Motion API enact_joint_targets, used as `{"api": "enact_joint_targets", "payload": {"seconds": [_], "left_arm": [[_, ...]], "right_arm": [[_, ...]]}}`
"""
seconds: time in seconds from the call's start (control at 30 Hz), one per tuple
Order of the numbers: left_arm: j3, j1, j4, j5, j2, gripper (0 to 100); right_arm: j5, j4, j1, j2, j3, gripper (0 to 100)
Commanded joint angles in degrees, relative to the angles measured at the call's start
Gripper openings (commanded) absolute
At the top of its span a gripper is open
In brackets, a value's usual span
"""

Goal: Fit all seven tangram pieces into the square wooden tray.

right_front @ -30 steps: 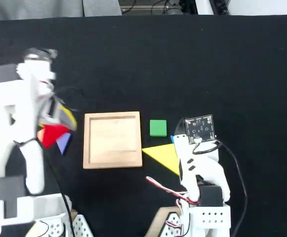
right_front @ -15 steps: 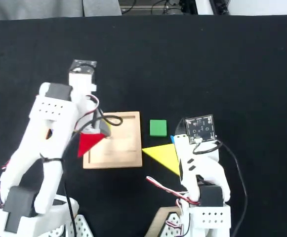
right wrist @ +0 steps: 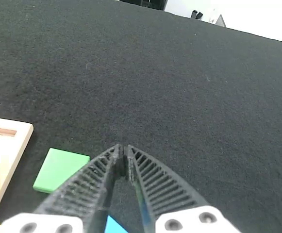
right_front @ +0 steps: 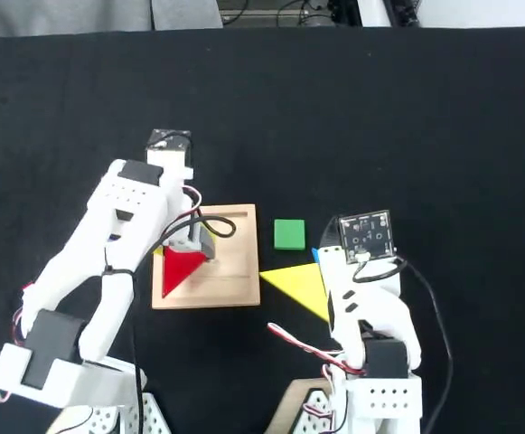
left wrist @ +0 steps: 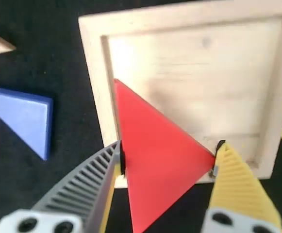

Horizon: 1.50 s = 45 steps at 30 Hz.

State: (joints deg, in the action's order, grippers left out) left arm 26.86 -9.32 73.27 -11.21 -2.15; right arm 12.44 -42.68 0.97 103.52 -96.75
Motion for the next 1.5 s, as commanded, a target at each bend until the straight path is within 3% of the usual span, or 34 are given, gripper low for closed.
{"api": "enact_joint_targets", "payload": {"seconds": [0.0, 0.17, 0.57, 0.73, 1.47], "left_arm": [[1.0, -0.6, -4.0, -2.2, 0.2, 28], [2.9, 0.2, -7.3, -2.3, 1.4, 28], [2.5, 0.7, -7.2, -1.8, 1.9, 29], [2.5, 0.7, -6.9, -0.4, 1.9, 35], [-0.3, 0.9, -6.7, -0.1, 1.3, 35]], "right_arm": [[0.4, -0.4, 0.8, 4.4, 0.2, 1.5], [0.4, -0.4, 0.8, 4.4, 0.2, 1.5], [0.5, -0.4, 0.8, 4.4, 0.2, 1.5], [0.5, -0.4, 0.8, 4.4, 0.2, 1.5], [3.3, -0.5, 0.8, 4.0, 0.2, 1.5]]}}
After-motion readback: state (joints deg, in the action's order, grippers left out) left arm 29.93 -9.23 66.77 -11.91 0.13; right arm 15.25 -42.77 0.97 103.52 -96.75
